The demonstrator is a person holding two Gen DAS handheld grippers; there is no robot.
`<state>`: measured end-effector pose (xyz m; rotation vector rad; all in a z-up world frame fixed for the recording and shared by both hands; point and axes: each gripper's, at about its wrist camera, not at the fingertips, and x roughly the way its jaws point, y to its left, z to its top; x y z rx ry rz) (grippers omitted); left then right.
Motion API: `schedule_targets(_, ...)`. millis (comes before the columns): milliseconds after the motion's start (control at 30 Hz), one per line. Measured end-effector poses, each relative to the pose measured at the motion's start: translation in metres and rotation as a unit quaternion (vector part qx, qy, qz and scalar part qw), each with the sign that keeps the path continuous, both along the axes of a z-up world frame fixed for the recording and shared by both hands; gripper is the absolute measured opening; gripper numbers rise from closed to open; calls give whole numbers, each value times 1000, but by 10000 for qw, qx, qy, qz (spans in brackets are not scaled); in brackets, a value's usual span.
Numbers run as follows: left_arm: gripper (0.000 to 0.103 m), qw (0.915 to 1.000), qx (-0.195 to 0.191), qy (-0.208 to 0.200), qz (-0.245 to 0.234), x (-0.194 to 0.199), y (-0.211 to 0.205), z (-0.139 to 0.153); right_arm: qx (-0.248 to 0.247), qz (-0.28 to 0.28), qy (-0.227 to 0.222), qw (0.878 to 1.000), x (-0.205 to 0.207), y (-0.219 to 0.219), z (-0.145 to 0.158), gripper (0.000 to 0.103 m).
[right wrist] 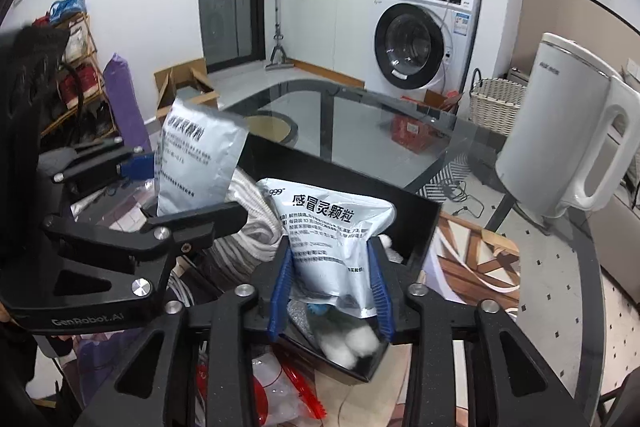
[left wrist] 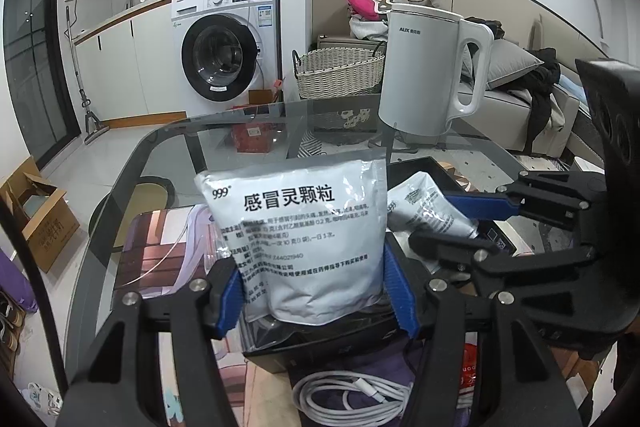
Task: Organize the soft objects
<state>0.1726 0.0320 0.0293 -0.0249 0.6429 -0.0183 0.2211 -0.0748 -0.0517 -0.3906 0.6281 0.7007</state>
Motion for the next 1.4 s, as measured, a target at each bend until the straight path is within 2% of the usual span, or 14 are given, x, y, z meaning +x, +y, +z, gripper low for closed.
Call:
schedule_targets(133, 61, 10000, -31, 9, -21, 1, 3, 1, 14, 17, -10, 10000, -1, -4, -3, 52)
schedule_targets(400, 62, 9999, -56, 31, -82, 4, 0, 0, 115, -29, -199, 9997, -11, -19, 7, 56)
schedule_targets(500, 63, 9999, -56, 53, -142, 7, -4, 0, 114, -47, -296, 9995, -15, -25, 12, 66)
schedule_targets(633, 71, 9997, 36, 156, -158, 14, -8, -1, 129, -88, -349, 9993, -17, -31, 16, 66)
schedule_targets(667, 80, 9997, 54, 170, -167, 14, -9, -2, 132, -98, -363, 9992, -17, -32, 17, 66)
schedule_targets(733, 90, 9997, 114, 200, -85, 15, -11, -2, 142, -119, -377, 9991, -18, -34, 18, 67)
schedule_targets(833, 99, 9996, 137, 252, 9, 14, -10, -4, 154, -139, -385, 9990, -20, -40, 19, 67)
schedule_targets(1100, 103, 9996, 91, 222, 137, -4, 1, -7, 240, -170, -400, 9988, -29, -48, 20, 67)
schedule_targets(1167, 103, 9995, 63, 209, 235, -8, 8, -7, 275, -172, -410, 9986, -31, -50, 21, 70)
schedule_targets(1400, 103, 9974, -31, 401, 605, 6, 26, -16, 391, -225, -393, 9982, -34, -51, 21, 75)
